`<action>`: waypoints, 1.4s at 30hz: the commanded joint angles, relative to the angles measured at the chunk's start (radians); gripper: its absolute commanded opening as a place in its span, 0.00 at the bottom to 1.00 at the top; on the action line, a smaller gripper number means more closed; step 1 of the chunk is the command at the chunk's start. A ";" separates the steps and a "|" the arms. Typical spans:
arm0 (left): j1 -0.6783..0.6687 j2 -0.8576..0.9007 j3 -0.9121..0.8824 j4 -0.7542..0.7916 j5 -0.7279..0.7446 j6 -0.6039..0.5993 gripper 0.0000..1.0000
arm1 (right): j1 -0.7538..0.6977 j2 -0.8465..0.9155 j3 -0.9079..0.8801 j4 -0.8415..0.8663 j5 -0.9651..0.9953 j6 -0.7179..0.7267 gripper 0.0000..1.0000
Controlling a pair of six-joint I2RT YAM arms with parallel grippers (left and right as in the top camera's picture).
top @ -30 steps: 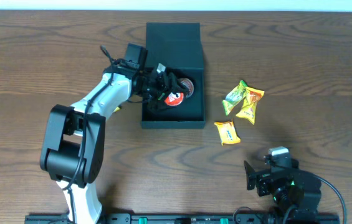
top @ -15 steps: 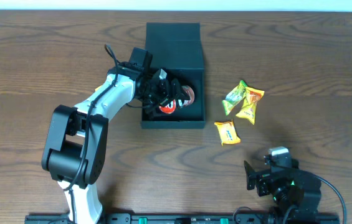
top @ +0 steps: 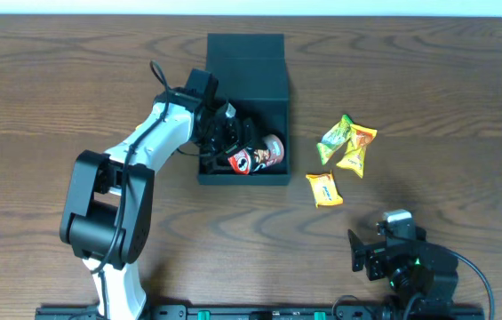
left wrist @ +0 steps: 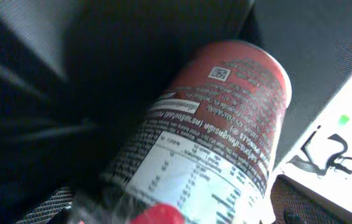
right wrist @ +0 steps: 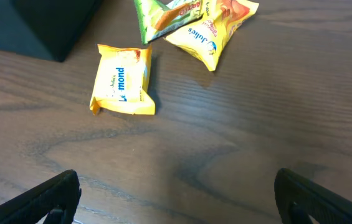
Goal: Pack container
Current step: 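Lower the can into the box and open the left gripper, then withdraw the left gripper from the box toward the left candies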
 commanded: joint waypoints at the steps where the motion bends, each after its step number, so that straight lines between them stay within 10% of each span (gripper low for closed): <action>1: 0.006 0.004 0.091 -0.056 -0.136 0.084 0.95 | 0.004 -0.005 -0.009 -0.002 -0.005 -0.008 0.99; 14: 0.002 0.004 0.306 -0.174 -0.209 0.197 0.96 | 0.004 -0.005 -0.009 -0.002 -0.005 -0.008 0.99; 21: -0.079 0.004 0.315 -0.187 -0.392 0.514 0.95 | 0.004 -0.005 -0.009 -0.002 -0.005 -0.008 0.99; 39: -0.154 -0.104 0.326 -0.228 -0.621 0.659 0.96 | 0.004 -0.005 -0.009 -0.002 -0.005 -0.008 0.99; 42: -0.144 -0.110 0.326 -0.237 -0.613 0.657 0.61 | 0.004 -0.005 -0.009 -0.002 -0.005 -0.008 0.99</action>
